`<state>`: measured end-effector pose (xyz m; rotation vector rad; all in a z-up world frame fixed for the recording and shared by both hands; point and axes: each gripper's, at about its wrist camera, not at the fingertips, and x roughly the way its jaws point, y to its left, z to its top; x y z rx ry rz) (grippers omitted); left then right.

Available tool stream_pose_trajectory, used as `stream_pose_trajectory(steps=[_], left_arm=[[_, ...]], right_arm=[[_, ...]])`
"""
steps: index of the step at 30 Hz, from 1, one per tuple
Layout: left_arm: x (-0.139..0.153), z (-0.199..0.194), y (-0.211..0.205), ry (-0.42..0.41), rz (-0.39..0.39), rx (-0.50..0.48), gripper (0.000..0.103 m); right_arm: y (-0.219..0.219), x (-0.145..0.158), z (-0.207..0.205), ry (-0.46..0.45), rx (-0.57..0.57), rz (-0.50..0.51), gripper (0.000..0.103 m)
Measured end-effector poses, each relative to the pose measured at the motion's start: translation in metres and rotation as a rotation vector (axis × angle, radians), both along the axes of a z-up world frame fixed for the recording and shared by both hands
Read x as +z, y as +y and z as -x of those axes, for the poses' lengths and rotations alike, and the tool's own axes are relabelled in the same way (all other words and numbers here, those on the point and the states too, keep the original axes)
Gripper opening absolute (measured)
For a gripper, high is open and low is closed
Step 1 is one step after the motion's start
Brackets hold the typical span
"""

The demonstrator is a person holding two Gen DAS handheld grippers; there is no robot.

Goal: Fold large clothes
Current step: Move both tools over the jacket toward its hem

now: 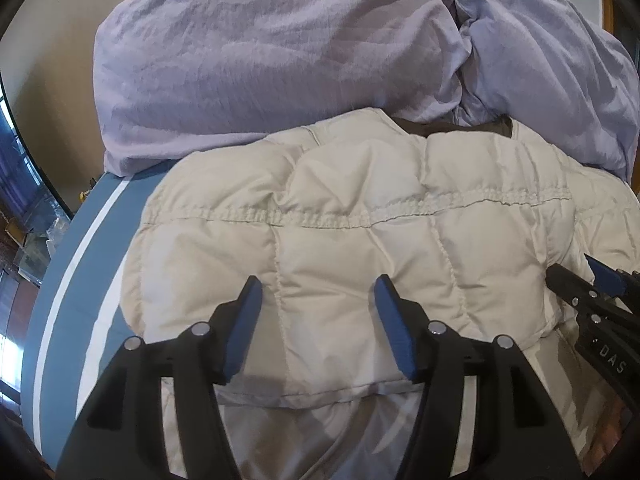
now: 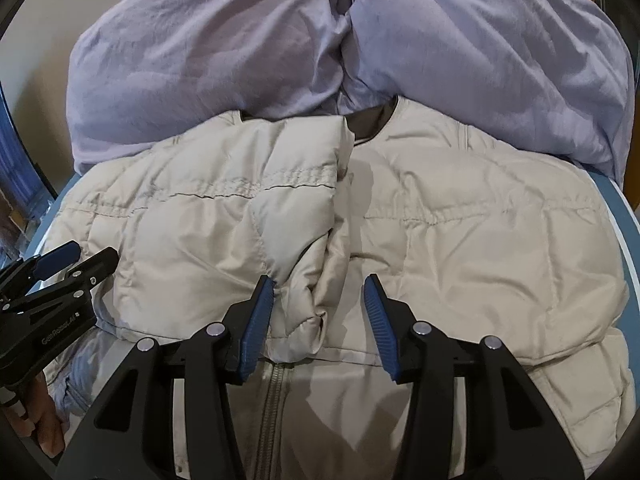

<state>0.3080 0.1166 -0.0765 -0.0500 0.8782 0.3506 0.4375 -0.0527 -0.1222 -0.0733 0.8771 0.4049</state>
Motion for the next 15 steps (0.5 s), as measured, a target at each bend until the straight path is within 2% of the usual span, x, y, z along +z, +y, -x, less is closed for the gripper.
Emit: stream_pose_trajectory(steps=[10,12,14,15], left_arm=[[-0.016,-0.006,0.001,0.013,0.017,0.005,0.062],[-0.014,-0.004,0.002,0.016,0.026,0.009,0.063],[-0.007,0.005,0.005,0.012,0.066,0.011,0.064],[-0.005,0.009,0.006,0.008,0.075,0.01,0.066]], right_arm=[[-0.004,-0.016,-0.005,0.029,-0.013,-0.014,0.051],[-0.002,-0.015,-0.006,0.03,-0.008,-0.004,0.058],[-0.004,-0.011,-0.007,0.035,-0.007,0.01,0.067],[-0.006,-0.009,-0.007,0.041,-0.004,0.007,0.075]])
